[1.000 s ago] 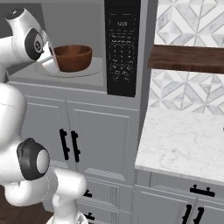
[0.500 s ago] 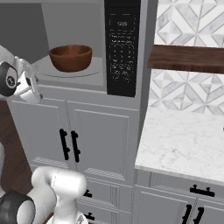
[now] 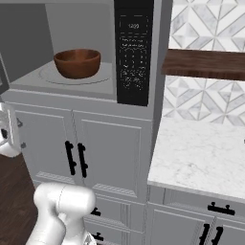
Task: Pick the broccoli from the sink and place it in the bowl. Then pick the bowl and place it in the microwave. Then close the microwave door and press the start button.
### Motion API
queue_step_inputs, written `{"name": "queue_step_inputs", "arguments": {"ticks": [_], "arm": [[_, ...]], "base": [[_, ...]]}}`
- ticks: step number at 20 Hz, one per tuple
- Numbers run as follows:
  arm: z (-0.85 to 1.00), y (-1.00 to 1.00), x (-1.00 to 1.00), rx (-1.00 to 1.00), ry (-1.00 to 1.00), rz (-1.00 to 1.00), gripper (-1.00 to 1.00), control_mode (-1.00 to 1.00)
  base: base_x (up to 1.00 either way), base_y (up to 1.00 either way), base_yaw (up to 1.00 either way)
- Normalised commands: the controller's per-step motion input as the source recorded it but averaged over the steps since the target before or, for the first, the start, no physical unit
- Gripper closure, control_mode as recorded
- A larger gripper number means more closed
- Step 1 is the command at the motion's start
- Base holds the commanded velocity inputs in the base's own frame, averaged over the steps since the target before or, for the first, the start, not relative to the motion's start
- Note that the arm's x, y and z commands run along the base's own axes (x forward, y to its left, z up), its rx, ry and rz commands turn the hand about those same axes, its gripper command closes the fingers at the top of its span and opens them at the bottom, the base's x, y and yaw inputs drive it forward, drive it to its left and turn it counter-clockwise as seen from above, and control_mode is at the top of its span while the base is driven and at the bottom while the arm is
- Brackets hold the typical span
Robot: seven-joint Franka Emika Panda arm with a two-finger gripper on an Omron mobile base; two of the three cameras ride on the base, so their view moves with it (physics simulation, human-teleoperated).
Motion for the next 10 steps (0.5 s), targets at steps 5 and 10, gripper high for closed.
{"name": "queue_step_inputs", "arguments": {"ticks": [5,10], "arm": [[-0.51,0.33,-0.70,0.07,-0.10,-0.08,-1.00,-1.00],[-0.55,0.40,-0.21,0.09,-0.18,0.00,-1.00,-1.00]], "base": [[0.00,0.00,0.00],[0.00,0.00,0.00]]}}
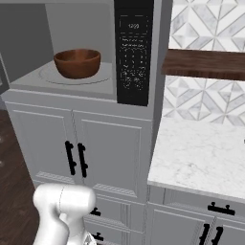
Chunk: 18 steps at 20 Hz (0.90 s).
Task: Pick the broccoli from the sink and place it in the bowl. Then pick the bowl and place it in the microwave. Then close the microwave door and press the start button.
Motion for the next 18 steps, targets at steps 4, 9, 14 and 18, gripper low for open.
{"name": "queue_step_inputs", "arguments": {"ticks": [4,9,14,18], "arm": [[-0.93,0.42,-0.05,0.01,-0.13,0.00,-1.00,-1.00],[-1.00,0.47,-0.19,0.00,-0.20,0.00,-1.00,-1.00],[-0.86,0.56,-0.02,-0.06,-0.28,0.00,-1.00,-1.00],[-0.79,0.82,0.06,-0.14,-0.27,0.00,-1.00,-1.00]], "base": [[0.00,0.00,0.00],[0.00,0.00,0.00],[0.00,0.00,0.00],[0.00,0.00,0.00]]}}
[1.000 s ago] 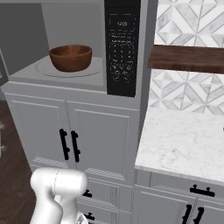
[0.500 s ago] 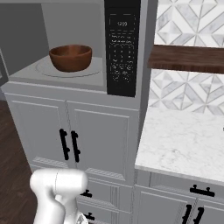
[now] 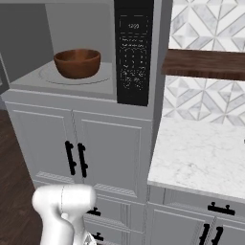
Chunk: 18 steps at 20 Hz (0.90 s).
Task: Pick the broccoli from the sink and place it in the bowl. Then pick the bowl and place it in the microwave. Then close the microwave door and press the start button.
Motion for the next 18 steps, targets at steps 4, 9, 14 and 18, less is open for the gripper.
{"name": "queue_step_inputs", "arguments": {"ticks": [4,9,14,18], "arm": [[-0.45,0.98,0.27,-0.20,-0.29,0.00,-1.00,-1.00],[0.00,1.00,0.36,-0.16,-0.23,-0.02,-1.00,-1.00],[0.18,1.00,0.19,-0.14,-0.23,-0.04,-1.00,-1.00],[0.42,0.95,0.02,-0.11,-0.21,-0.07,-1.00,-1.00]], "base": [[0.00,0.00,0.00],[0.00,0.00,0.00],[0.00,0.00,0.00],[0.00,0.00,0.00]]}}
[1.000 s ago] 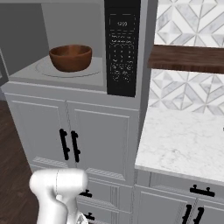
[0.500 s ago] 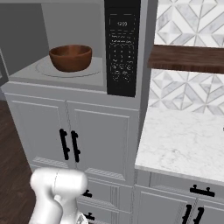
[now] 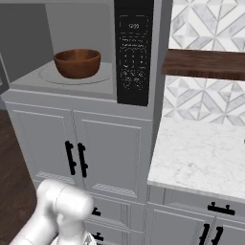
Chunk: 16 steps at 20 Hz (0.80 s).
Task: Pick the broccoli from the sink and place it in the bowl. Then pick the bowl and place it in the microwave. Then close the microwave door and press the start button.
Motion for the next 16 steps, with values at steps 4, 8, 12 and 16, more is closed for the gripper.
{"name": "queue_step_inputs", "arguments": {"ticks": [4,8,12,16], "arm": [[0.64,0.47,-0.02,-0.01,-0.17,-0.04,-1.00,-1.00],[0.71,0.04,-0.09,0.00,-0.20,0.00,-1.00,-1.00],[0.82,-0.33,-0.17,0.09,-0.17,0.00,-1.00,-1.00],[0.77,-0.76,-0.11,0.21,-0.06,0.00,-1.00,-1.00]], "base": [[0.00,0.00,0.00],[0.00,0.00,0.00],[0.00,0.00,0.00],[0.00,0.00,0.00]]}}
